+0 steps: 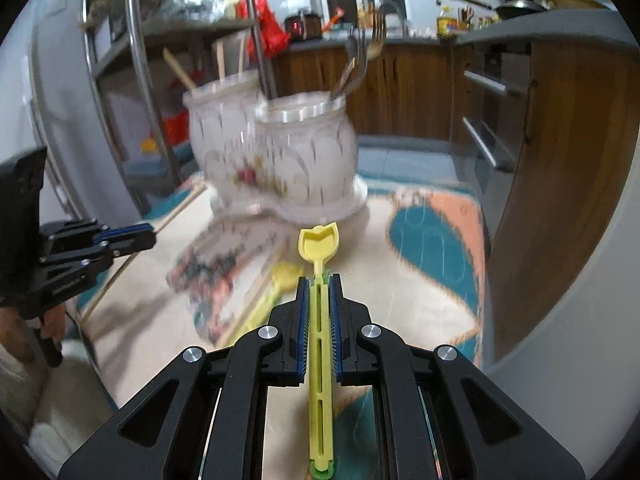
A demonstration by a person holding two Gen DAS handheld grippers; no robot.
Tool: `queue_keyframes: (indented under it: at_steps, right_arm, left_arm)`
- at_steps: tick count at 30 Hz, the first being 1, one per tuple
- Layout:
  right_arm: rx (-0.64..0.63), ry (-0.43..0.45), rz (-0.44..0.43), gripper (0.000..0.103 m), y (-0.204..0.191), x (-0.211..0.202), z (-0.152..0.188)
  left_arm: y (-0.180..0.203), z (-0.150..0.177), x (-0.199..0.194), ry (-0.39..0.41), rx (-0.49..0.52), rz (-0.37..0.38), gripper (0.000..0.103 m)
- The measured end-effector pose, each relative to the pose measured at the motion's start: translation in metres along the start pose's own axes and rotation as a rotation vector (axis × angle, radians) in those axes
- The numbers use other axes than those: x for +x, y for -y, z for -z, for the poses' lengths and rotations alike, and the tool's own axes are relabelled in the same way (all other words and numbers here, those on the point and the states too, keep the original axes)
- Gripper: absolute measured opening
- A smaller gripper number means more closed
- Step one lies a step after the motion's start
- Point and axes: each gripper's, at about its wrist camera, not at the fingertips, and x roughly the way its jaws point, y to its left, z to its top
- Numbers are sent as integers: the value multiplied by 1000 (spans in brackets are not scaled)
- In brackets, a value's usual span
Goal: Organize utensils
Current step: 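Lift the chopstick with the left tool while the right tool lifts the yellow spoon, then lower the chopstick into the large cup while the right tool lowers the spoon into the small cup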
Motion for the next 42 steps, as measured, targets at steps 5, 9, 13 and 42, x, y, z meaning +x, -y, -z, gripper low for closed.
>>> queue_keyframes:
  at_steps: [5,9,13,42]
  right_arm:
    - [33,129,-40,11,1,-12,-30]
    - [35,227,-57,11,-1,-16,-57]
    - [64,313,-114,11,-1,-10,-88]
    - [109,451,-185,11,1,68,-149]
  left_arm:
    - [-26,-28,-31,181,-51,-22,6]
    - [-43,-58,-42,282,-95,-8,6]
    - [-54,-89,-41,377,-127,-2,6]
    - [-58,-171,-12,607,-186,-21,6]
